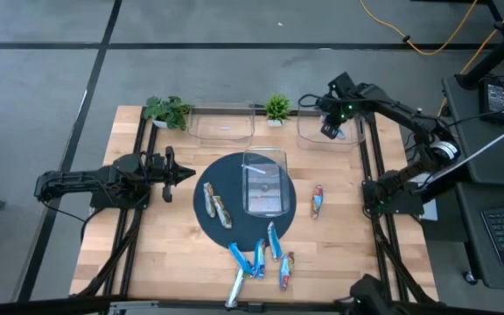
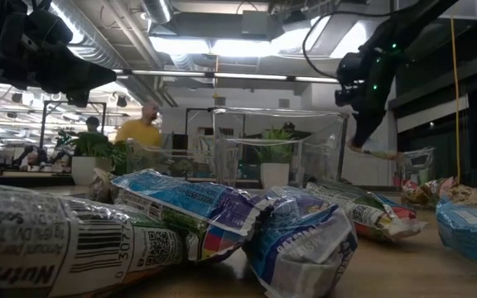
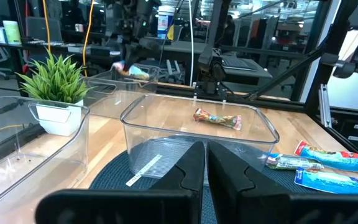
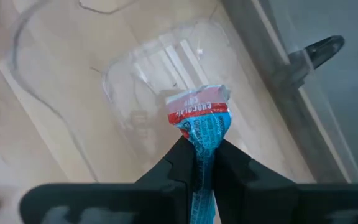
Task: Pick and place Granola Bars by type
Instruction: Put the red granola bar into the top right transparent bin
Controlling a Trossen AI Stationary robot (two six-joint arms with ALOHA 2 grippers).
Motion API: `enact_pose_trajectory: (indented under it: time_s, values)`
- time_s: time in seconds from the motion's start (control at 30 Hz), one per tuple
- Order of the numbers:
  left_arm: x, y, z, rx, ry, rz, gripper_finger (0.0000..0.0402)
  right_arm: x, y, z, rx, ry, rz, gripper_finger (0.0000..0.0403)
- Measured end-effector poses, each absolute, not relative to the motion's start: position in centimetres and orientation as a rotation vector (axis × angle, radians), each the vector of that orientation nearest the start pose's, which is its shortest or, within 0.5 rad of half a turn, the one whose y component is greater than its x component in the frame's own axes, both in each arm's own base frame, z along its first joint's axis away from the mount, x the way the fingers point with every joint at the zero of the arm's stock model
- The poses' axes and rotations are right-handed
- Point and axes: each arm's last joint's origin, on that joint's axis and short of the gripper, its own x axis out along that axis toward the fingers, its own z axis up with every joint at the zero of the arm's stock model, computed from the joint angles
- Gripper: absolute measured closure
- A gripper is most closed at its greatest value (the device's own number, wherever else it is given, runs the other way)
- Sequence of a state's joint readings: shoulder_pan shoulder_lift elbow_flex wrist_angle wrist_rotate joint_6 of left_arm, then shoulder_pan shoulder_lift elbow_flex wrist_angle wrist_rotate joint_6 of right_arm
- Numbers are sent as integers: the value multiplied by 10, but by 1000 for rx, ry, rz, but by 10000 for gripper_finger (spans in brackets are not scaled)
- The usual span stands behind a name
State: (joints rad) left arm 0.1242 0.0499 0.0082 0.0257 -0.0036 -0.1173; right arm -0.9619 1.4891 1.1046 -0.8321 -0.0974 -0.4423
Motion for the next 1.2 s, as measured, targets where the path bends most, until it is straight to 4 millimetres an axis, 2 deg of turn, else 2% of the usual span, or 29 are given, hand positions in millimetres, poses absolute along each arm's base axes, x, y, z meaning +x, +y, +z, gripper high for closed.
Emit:
enact_pose_trajectory:
  time_s: [0.13, 0.33, 0.47, 0.6, 0.73, 0.9, 1.2]
  values:
    - [100, 13, 165, -118, 9, 129, 391, 166, -234, 235, 250, 1200, -489, 344]
    - [100, 13, 165, -118, 9, 129, 389, 167, -236, 236, 223, 1192, -511, 301]
    - [100, 13, 165, -118, 9, 129, 391, 168, -237, 244, 214, 1183, -519, 282]
    - [100, 13, 165, -118, 8, 129, 390, 174, -231, 259, 204, 1195, -489, 279]
    - [100, 13, 165, -118, 9, 129, 389, 179, -212, 277, 158, 1180, -448, 279]
    - [100, 13, 165, -118, 9, 129, 391, 178, -173, 304, 97, 1124, -353, 279]
    - [100, 13, 165, -118, 9, 129, 391, 149, -99, 354, -79, 938, -230, 279]
